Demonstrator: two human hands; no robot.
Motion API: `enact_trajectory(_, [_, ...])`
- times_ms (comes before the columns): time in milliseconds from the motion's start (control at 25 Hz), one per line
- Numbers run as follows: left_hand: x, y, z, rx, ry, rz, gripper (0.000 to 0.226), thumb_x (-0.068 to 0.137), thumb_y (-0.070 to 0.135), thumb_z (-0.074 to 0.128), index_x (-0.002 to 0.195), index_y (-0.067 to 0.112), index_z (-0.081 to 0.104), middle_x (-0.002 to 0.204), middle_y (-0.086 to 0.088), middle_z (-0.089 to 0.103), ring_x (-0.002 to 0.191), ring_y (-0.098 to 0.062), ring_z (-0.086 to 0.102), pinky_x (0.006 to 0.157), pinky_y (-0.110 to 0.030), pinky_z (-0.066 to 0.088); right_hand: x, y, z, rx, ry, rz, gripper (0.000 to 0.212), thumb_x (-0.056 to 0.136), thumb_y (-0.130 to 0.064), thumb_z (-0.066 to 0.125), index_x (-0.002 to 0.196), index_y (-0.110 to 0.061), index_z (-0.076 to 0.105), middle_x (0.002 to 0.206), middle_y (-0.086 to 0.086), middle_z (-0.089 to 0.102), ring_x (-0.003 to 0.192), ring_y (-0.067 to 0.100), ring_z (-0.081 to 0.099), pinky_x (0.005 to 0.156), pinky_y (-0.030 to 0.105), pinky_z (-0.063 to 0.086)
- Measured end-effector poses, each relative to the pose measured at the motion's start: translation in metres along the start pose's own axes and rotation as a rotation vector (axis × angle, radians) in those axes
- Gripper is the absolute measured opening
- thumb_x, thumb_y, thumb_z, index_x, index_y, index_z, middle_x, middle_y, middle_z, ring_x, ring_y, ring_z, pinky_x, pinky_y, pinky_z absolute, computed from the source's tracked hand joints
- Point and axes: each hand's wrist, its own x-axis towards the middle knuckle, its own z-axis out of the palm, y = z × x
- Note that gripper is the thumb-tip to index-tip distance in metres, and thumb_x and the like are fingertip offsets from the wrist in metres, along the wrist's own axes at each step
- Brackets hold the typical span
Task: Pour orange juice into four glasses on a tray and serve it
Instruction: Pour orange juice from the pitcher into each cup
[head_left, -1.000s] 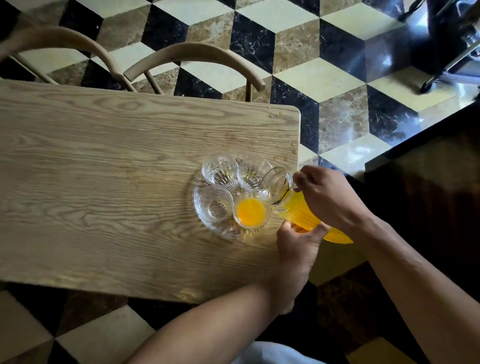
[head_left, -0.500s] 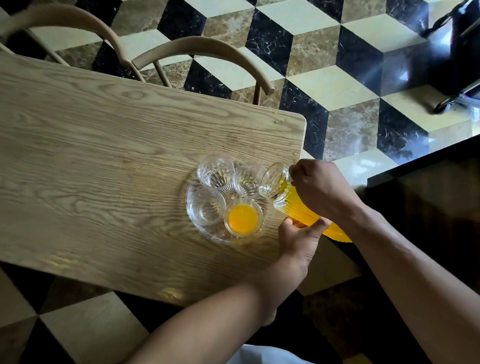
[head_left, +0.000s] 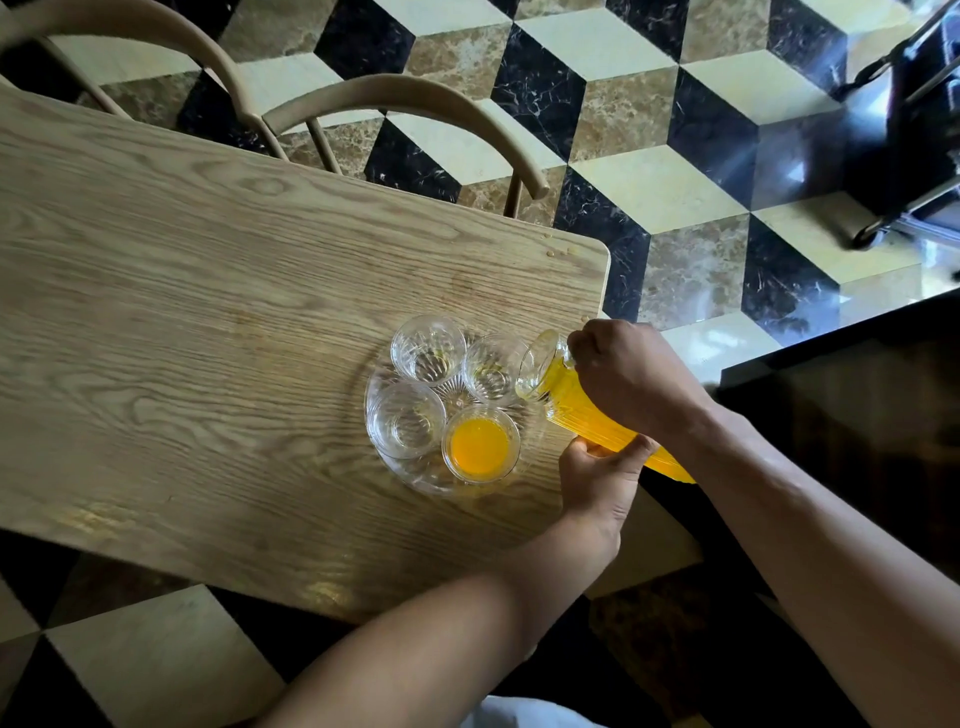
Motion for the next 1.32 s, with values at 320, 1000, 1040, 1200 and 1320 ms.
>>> enact_trajectory(320, [0.004,0.001,-0.001,-0.034,-0.085,-0.041,0.049,0.05,0.038,0.093,0.071,0.018,0.054,0.067,0.002,0.056,0.068,-0.016,0.047,0.067,-0.034,0.047,0.007,-0.009,0.001,-0.071,-0.016,-0.023,0.04,0.103,-0.03,0.04,0.072,-0.009,0.054,0.079,0.019,0.062,0.067,0.036,0.053,0.051,0.032,0.031])
enact_trajectory(1000, [0.0,0.012,0.004,-0.114,-0.082,-0.06,0.084,0.017,0.074,0.091,0.066,0.02,0.05,0.063,0.001,0.051,0.069,-0.018,0.04,0.067,-0.038,0.046,0.011,-0.025,-0.004,-0.135,-0.052,-0.041,0.042,0.103,-0.027,0.039,0.073,-0.003,0.058,0.072,0.015,0.058,0.062,0.032,0.051,0.053,0.032,0.036])
enact_trajectory(1040, [-0.001,0.013,0.004,-0.115,-0.086,-0.064,0.086,0.016,0.074,0.091,0.068,0.019,0.05,0.062,0.001,0.051,0.069,-0.017,0.04,0.066,-0.037,0.046,0.012,-0.026,-0.004,-0.137,-0.052,-0.038,0.042,0.103,-0.027,0.039,0.072,-0.004,0.057,0.071,0.015,0.057,0.061,0.03,0.05,0.052,0.032,0.036])
enact_trajectory(1200, [-0.004,0.016,0.005,-0.125,-0.099,-0.067,0.089,0.015,0.074,0.091,0.071,0.018,0.05,0.065,-0.002,0.051,0.07,-0.018,0.042,0.068,-0.037,0.047,0.012,-0.028,-0.006,-0.135,-0.059,-0.033,0.042,0.103,-0.025,0.039,0.068,-0.006,0.053,0.07,0.015,0.056,0.058,0.026,0.047,0.051,0.03,0.034])
enact_trajectory(1320, [-0.007,0.019,0.006,-0.109,-0.11,-0.068,0.09,0.014,0.076,0.089,0.07,0.018,0.051,0.069,-0.006,0.053,0.071,-0.019,0.045,0.068,-0.036,0.047,0.012,-0.029,-0.007,-0.148,-0.058,-0.032,0.042,0.102,-0.025,0.038,0.07,-0.004,0.055,0.071,0.018,0.058,0.061,0.03,0.049,0.052,0.031,0.035])
